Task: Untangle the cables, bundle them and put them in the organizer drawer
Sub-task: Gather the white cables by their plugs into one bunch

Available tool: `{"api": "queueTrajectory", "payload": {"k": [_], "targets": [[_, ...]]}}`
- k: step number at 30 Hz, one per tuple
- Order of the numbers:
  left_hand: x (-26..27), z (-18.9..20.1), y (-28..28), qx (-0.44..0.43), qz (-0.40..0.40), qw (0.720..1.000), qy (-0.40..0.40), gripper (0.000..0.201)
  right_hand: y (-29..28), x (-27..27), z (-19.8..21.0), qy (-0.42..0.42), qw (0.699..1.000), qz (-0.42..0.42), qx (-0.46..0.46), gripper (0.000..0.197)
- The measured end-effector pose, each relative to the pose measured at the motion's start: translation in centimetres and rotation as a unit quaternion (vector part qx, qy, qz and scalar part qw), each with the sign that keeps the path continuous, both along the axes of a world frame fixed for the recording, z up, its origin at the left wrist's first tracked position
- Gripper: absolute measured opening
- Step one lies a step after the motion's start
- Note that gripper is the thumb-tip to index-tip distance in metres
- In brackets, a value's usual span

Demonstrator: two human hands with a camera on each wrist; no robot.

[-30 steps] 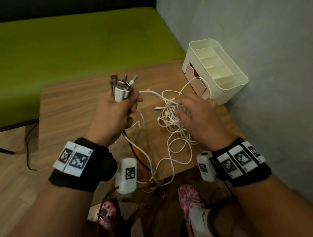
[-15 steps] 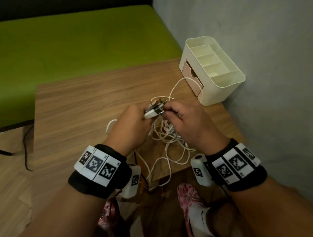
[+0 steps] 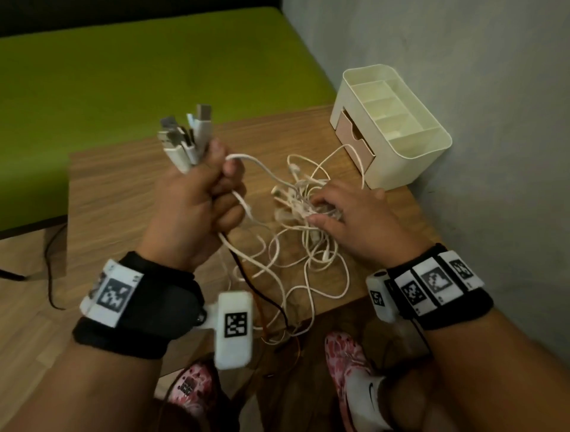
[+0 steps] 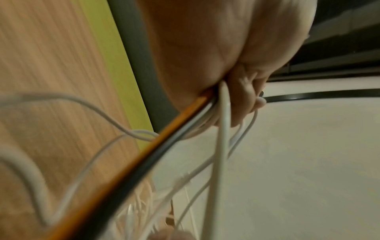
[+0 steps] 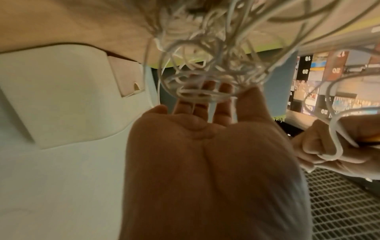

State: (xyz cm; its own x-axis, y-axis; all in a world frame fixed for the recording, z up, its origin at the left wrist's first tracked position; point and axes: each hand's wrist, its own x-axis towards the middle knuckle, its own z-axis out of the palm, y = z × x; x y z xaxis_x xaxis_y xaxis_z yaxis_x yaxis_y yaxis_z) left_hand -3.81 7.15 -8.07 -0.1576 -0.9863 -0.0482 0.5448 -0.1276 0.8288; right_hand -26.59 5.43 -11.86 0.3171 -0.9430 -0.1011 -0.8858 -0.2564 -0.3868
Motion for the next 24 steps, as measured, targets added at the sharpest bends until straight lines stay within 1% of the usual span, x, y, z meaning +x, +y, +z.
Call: {"api": "queueTrajectory", "payload": {"k": [2, 4, 5, 7, 8, 10, 11, 13, 14, 15, 17, 19, 20, 22, 23, 24], "targets": [[0.8, -0.2, -0.2, 0.005, 0.023, 0.999, -0.029, 0.032, -0.2, -0.3, -0.1, 0.058, 0.998, -0.022, -0.011, 0.028], [0.8, -0.7, -0.5, 0.022, 0.039, 0.995, -0.093, 0.036, -0.1, -0.6, 0.0, 0.065, 0.997, -0.028, -0.02, 0.034], [0.6, -0.9, -0.6, 0.024, 0.039, 0.99, -0.136, 0.036, 0.0, -0.7, 0.2, 0.05, 0.998, -0.025, -0.018, 0.038], [0.2, -1.3, -0.7, 0.016, 0.024, 0.978, -0.207, 0.035, 0.4, -0.6, 1.0, -0.01, 1.0, -0.019, -0.023, 0.05], [0.0, -1.4, -0.6, 0.013, 0.016, 0.974, -0.227, 0.034, 0.7, -0.4, 1.5, -0.046, 0.998, -0.014, -0.035, 0.055], [-0.2, -1.6, -0.6, 0.005, 0.003, 0.97, -0.241, 0.034, 1.2, 0.5, 2.4, -0.134, 0.988, -0.002, -0.071, 0.059], [-0.3, -1.6, -0.6, 0.0, -0.005, 0.97, -0.243, 0.034, 1.3, 1.0, 2.6, -0.184, 0.98, -0.003, -0.073, 0.059], [-0.4, -1.8, -0.5, -0.005, -0.015, 0.972, -0.236, 0.035, 1.5, 1.8, 2.5, -0.258, 0.966, -0.017, -0.021, 0.054], [-0.4, -1.9, -0.4, -0.005, -0.018, 0.974, -0.225, 0.034, 1.5, 2.1, 2.3, -0.275, 0.961, -0.02, 0.013, 0.047], [-0.3, -1.9, -0.4, -0.006, -0.022, 0.977, -0.212, 0.032, 1.4, 2.2, 1.9, -0.279, 0.959, -0.018, 0.035, 0.037], [-0.3, -1.9, -0.5, -0.004, -0.025, 0.979, -0.203, 0.027, 1.2, 2.0, 1.2, -0.29, 0.956, -0.021, 0.045, 0.02], [-0.4, -2.1, -0.6, -0.016, 0.008, 0.97, -0.244, 0.026, 1.0, 1.8, 0.8, -0.298, 0.954, -0.033, 0.019, 0.015], [-0.5, -2.1, -0.6, -0.04, 0.041, 0.958, -0.28, 0.025, 0.8, 1.7, 0.5, -0.286, 0.958, -0.033, -0.012, 0.015], [-1.1, -1.9, -0.2, -0.103, 0.109, 0.923, -0.355, 0.021, 0.5, 1.6, -0.1, -0.226, 0.969, -0.013, -0.096, 0.016], [-1.5, -1.6, 0.1, -0.131, 0.134, 0.903, -0.386, 0.023, 0.4, 1.7, -0.4, -0.192, 0.972, 0.002, -0.136, 0.015], [-2.0, -1.3, 0.5, -0.153, 0.15, 0.89, -0.403, 0.025, 0.4, 1.8, -0.8, -0.163, 0.973, 0.014, -0.163, 0.015]]}}
